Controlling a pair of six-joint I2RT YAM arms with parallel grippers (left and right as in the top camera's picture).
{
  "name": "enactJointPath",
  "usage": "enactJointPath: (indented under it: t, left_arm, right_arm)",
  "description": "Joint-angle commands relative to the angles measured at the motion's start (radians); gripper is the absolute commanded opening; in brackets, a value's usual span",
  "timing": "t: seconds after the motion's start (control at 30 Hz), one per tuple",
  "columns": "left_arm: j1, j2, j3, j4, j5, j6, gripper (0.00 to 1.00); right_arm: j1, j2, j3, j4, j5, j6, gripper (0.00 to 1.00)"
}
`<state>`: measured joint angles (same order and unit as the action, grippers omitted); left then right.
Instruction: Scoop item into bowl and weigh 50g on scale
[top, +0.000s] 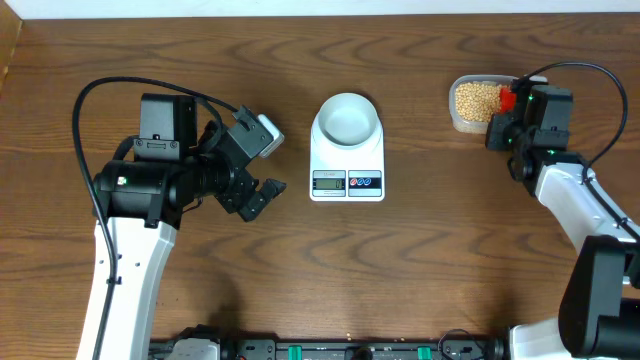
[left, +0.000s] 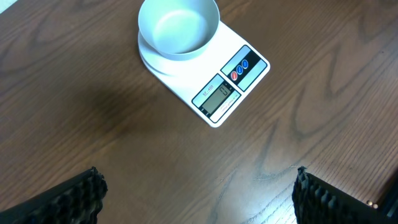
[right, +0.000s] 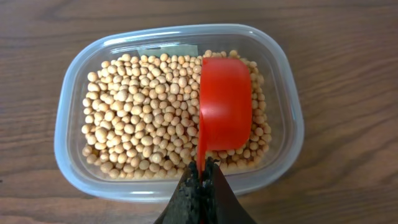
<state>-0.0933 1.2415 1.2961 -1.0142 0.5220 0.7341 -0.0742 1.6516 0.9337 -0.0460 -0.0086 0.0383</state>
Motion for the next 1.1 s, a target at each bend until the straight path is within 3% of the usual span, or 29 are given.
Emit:
enactJointPath:
  t: [0.0, 1.07]
  left_arm:
    - [0.004, -0.008, 0.017, -0.003, 0.016, 0.01, 0.98]
    - [0.004, -0.008, 0.017, -0.003, 0.017, 0.01, 0.98]
  right_arm:
    - [0.005, 0.042, 0.007, -0.009, -0.011, 0.018, 0.01]
    - [0.005, 0.042, 0.007, -0.024, -0.114, 0.231, 0.01]
